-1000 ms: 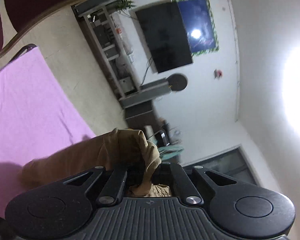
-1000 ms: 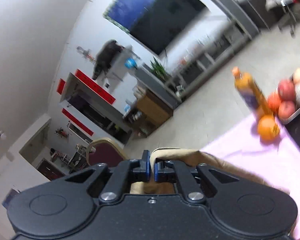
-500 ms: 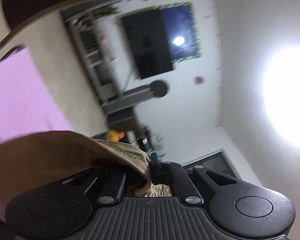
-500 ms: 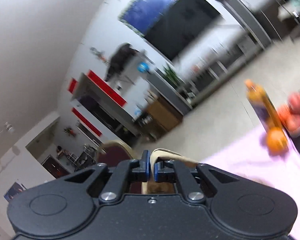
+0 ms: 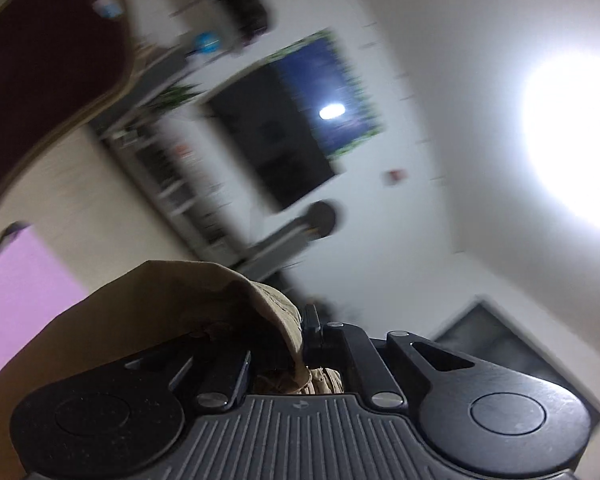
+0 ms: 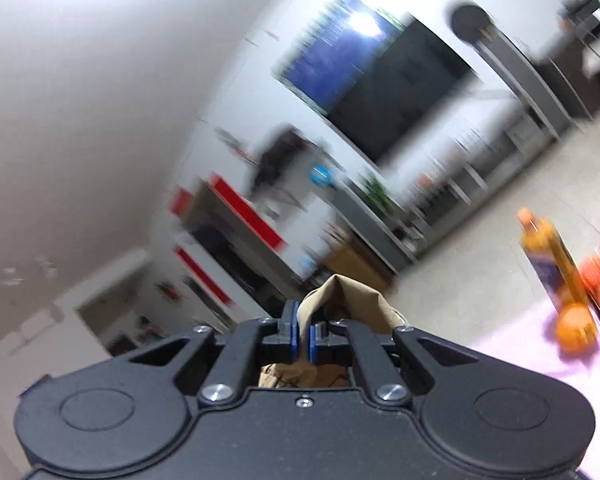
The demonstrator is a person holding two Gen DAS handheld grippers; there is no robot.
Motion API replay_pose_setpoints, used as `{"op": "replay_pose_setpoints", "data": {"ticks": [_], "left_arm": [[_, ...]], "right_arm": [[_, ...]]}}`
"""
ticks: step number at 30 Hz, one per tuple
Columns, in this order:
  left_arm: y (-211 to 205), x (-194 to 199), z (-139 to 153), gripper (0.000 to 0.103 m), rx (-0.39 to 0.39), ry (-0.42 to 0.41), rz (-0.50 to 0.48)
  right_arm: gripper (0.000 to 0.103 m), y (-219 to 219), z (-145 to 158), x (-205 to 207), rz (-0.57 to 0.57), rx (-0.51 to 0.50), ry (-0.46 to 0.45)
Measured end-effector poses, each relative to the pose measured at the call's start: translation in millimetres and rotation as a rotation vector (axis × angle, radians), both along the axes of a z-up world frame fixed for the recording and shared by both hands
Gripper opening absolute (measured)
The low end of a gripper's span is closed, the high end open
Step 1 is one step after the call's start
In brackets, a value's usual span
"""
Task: Fold clothes
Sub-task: 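Lift the khaki pants with both grippers and shake them out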
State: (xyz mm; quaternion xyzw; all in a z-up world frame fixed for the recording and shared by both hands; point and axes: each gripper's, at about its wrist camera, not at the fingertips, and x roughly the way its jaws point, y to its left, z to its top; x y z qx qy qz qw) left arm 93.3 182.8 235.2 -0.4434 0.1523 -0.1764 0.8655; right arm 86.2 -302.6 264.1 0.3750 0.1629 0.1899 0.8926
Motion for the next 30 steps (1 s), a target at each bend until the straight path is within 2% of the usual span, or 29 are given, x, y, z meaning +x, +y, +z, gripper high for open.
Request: {"op": "replay_pose_setpoints", "data": {"ticks": [2, 5, 8, 10, 12, 13, 16, 17, 19, 22, 26, 28, 29, 30], "left_arm": [[4.1, 63.8, -28.6, 0.002, 0.066, 0.172, 0.016], [3.9, 133.5, -44.6, 0.001, 0.169, 0.321, 0.049], [-3.8, 133.1, 4.8, 0.001, 0.227, 0.162, 0.050], [-5.9, 104.0, 45.1, 0.002, 0.252, -0.014, 0.037], [-2.5, 70.3, 68.3, 0.002, 0.258, -0.145, 0.028], [-2.0, 52.6, 71.5, 0.004, 0.256, -0.180, 0.016], [-6.2, 22.0, 43.8, 0.004, 0.262, -0.182, -0.020], [-7.6, 12.5, 33.0, 0.004, 0.263, -0.178, -0.032], [-12.0, 4.2, -12.1, 0.004, 0.255, -0.088, -0.052], [-12.0, 15.3, -113.5, 0.004, 0.209, 0.154, -0.056], [-11.0, 29.2, -250.4, 0.004, 0.207, 0.511, -0.016], [-11.6, 25.3, -289.5, 0.003, 0.208, 0.604, -0.009], [-11.7, 23.1, -303.5, 0.003, 0.216, 0.635, -0.005], [-16.2, 28.6, -308.1, 0.003, 0.228, 0.644, 0.000]], "right_arm": [[0.005, 7.9, -31.7, 61.8, -0.018, -0.054, 0.152], [0.005, 25.3, -67.7, 139.7, -0.054, -0.199, 0.312], [0.005, 30.9, -41.1, 151.0, -0.077, -0.203, 0.235], [0.005, 27.8, -9.0, 131.6, -0.079, -0.227, 0.087], [0.005, 15.7, 16.3, 102.8, -0.081, -0.223, -0.046], [0.005, 8.2, 23.8, 88.3, -0.078, -0.213, -0.089], [0.006, -6.2, 18.5, 54.0, -0.044, -0.203, -0.149], [0.006, -8.3, 9.2, 45.5, -0.030, -0.212, -0.149], [0.006, -7.9, -23.2, 38.9, 0.004, -0.236, -0.098], [0.006, -2.6, -105.7, 43.2, 0.056, -0.295, 0.076], [0.006, 0.9, -251.5, 56.0, 0.094, -0.285, 0.464], [0.006, 3.2, -311.9, 55.9, 0.079, -0.261, 0.609], [0.005, 4.7, -334.3, 52.4, 0.065, -0.251, 0.659], [0.005, 8.2, -344.6, 46.8, 0.056, -0.243, 0.675]]}}
